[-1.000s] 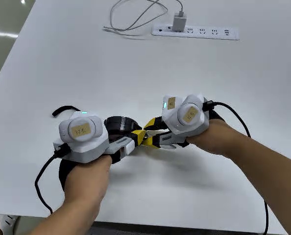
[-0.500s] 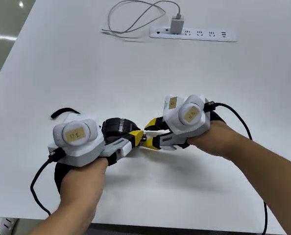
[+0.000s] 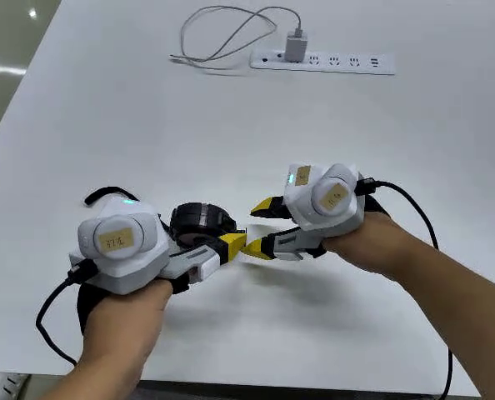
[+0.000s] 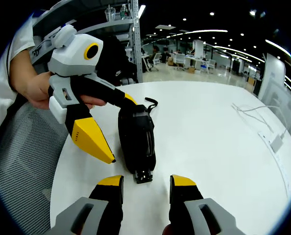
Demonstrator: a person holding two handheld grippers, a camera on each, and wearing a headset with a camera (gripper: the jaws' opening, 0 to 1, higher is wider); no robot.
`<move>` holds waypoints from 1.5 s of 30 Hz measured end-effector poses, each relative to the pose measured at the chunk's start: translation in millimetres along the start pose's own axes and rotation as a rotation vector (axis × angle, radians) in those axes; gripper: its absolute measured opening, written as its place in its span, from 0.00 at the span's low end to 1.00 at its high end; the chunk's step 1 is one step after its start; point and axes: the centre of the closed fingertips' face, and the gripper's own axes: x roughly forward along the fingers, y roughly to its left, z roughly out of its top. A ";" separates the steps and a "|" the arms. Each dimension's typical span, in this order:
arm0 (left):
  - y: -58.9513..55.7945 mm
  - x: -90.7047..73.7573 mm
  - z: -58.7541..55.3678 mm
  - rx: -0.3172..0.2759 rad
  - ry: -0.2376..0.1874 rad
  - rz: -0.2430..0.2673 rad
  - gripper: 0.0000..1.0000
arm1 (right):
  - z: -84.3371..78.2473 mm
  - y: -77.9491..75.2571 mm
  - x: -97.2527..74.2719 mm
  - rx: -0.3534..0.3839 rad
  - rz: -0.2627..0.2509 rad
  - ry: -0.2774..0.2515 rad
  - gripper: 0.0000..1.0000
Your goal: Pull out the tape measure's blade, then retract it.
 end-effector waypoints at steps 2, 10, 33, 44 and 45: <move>-1.4 -2.9 1.0 0.024 -0.004 -0.009 0.86 | -0.6 -0.8 -2.5 0.008 -0.013 -0.004 0.38; -2.3 -15.0 -1.7 0.074 0.018 -0.051 0.86 | -4.2 -0.8 -18.8 0.043 -0.064 -0.009 0.47; -0.5 -47.0 4.1 0.208 0.008 -0.148 0.90 | -17.7 5.1 -64.3 0.118 -0.154 -0.025 0.58; 7.9 -63.4 -3.3 0.263 0.031 -0.176 0.94 | -25.6 11.5 -86.0 0.168 -0.193 -0.048 0.69; 9.0 -65.1 -4.0 0.266 0.035 -0.182 0.93 | -26.8 11.8 -88.8 0.171 -0.200 -0.048 0.70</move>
